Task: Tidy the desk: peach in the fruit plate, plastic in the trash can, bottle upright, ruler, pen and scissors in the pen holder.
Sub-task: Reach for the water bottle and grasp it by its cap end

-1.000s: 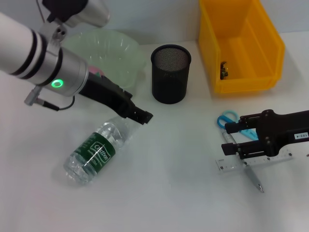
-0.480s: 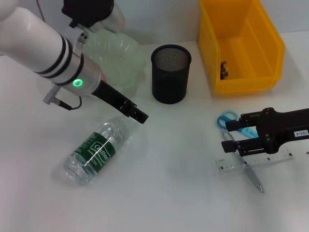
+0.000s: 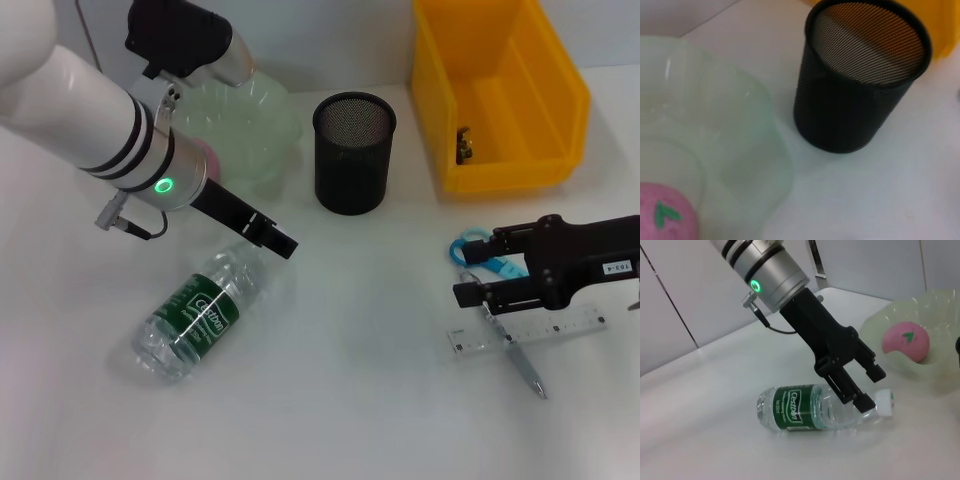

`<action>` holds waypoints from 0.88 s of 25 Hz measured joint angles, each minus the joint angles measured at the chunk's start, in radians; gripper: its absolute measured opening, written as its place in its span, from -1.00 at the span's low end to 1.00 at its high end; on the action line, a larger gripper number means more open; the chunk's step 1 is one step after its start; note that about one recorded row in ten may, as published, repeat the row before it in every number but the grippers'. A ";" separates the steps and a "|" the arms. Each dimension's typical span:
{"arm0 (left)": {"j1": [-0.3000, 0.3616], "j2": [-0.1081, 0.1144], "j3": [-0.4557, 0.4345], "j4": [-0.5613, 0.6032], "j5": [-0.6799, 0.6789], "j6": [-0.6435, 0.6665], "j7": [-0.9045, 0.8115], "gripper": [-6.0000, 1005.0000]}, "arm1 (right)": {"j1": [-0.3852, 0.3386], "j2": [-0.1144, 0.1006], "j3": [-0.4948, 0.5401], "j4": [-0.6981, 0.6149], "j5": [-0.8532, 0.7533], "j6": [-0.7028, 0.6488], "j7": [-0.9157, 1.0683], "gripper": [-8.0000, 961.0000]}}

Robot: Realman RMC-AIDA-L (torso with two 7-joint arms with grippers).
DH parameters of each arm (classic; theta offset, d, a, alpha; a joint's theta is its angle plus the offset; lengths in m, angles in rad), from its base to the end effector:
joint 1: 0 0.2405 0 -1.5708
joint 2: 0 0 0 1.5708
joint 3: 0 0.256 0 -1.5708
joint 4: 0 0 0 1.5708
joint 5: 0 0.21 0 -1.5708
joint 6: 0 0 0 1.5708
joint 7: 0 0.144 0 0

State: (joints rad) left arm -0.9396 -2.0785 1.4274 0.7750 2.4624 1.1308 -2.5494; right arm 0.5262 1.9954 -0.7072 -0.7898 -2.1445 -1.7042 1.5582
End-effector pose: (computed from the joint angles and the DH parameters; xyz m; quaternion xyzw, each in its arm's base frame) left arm -0.1469 0.4177 -0.0688 -0.9233 -0.3158 0.1217 0.1814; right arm 0.2729 0.3248 0.0422 -0.9562 0.2353 0.1542 0.0808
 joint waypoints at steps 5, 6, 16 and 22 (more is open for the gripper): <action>0.000 0.000 0.005 -0.013 0.001 -0.020 -0.004 0.38 | 0.006 0.003 -0.004 0.001 0.000 0.003 0.000 0.44; 0.001 0.000 0.010 -0.019 0.000 -0.028 -0.004 0.38 | 0.006 0.003 -0.004 0.001 0.000 0.003 0.000 0.44; 0.009 -0.001 0.032 -0.037 -0.019 -0.054 0.004 0.37 | 0.016 0.006 -0.006 0.003 0.000 0.003 0.000 0.44; 0.010 -0.001 0.044 -0.046 -0.026 -0.063 0.005 0.36 | 0.020 0.006 -0.006 0.003 0.000 0.003 0.000 0.44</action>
State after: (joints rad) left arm -0.9297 -2.0799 1.4718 0.7290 2.4361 1.0678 -2.5445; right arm 0.5459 2.0015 -0.7133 -0.7868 -2.1444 -1.7011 1.5585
